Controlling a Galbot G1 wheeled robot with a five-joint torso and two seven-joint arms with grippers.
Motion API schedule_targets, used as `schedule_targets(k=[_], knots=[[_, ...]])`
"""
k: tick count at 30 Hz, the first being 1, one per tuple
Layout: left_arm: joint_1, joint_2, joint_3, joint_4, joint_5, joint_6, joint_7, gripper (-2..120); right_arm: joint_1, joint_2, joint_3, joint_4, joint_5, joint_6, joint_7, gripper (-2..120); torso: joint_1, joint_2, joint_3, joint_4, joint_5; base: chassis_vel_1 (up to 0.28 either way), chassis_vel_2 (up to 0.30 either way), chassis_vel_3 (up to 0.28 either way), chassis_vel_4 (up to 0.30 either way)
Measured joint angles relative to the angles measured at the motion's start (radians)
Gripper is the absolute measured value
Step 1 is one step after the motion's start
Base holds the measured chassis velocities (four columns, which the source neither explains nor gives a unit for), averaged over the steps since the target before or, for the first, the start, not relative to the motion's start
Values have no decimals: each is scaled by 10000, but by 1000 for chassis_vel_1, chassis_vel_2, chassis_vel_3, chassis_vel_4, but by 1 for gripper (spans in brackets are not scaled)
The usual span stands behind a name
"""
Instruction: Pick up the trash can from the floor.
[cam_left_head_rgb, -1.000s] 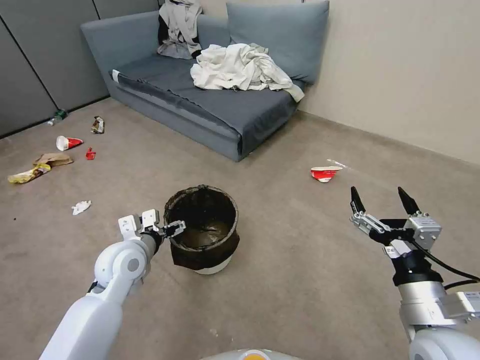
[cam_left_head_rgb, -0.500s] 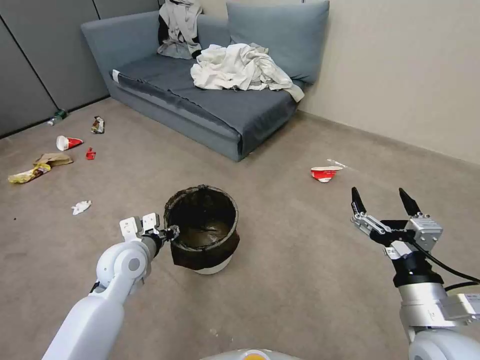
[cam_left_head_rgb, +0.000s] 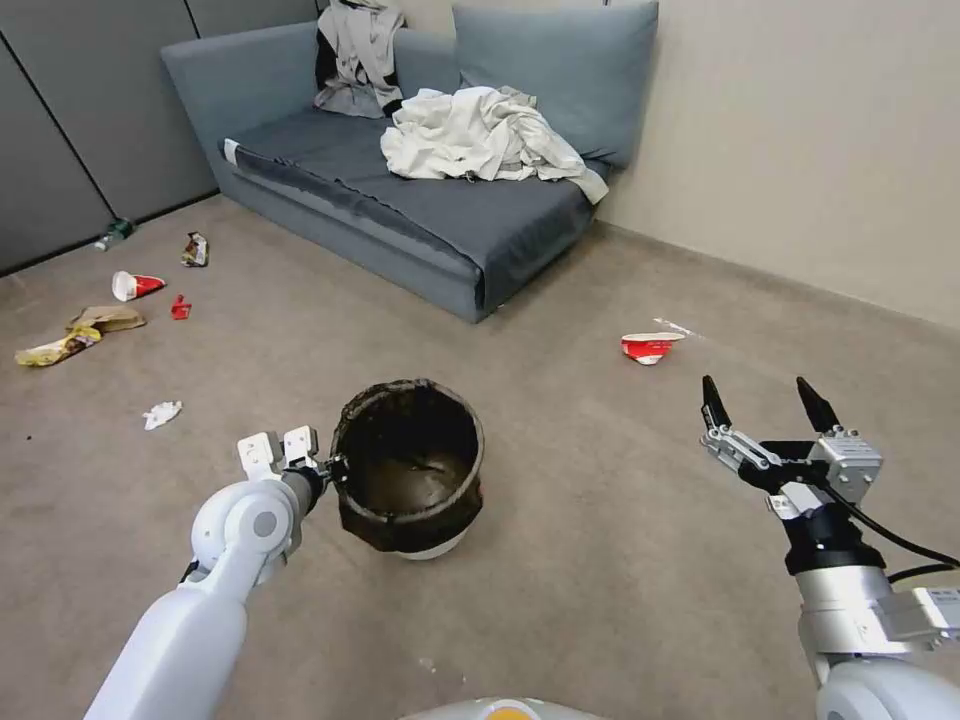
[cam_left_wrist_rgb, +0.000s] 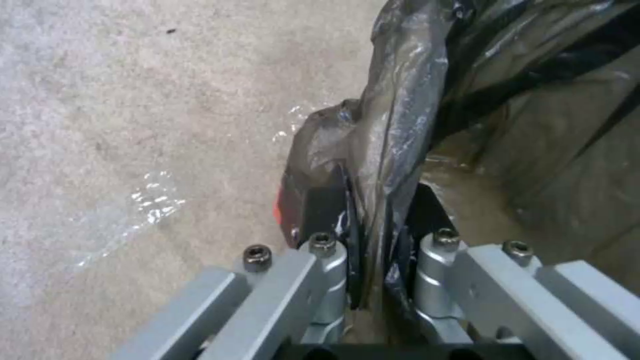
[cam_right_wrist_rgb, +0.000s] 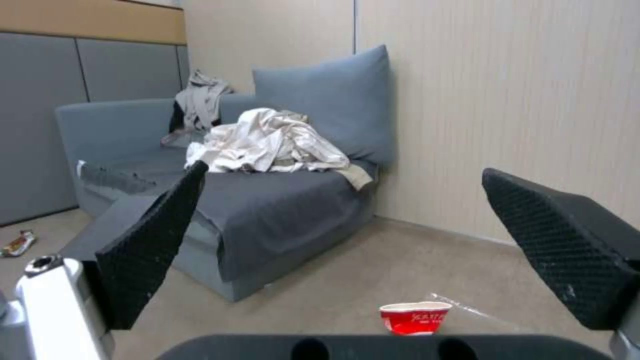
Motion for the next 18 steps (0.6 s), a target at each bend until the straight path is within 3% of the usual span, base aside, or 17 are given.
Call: schedule_targets(k=[8,18], knots=[[186,278,-407,-965,-716,0,-377,6,105,-12,-28,-92,-2,-3,-3,100,0,0,-1,1,1,0,0,0,0],[685,710,-1335,-2961,-2293,-1,-993,6,194,-7,-76,-111,-9,-46,-25,100,0,0,-1,0,1,0,0,0,0]])
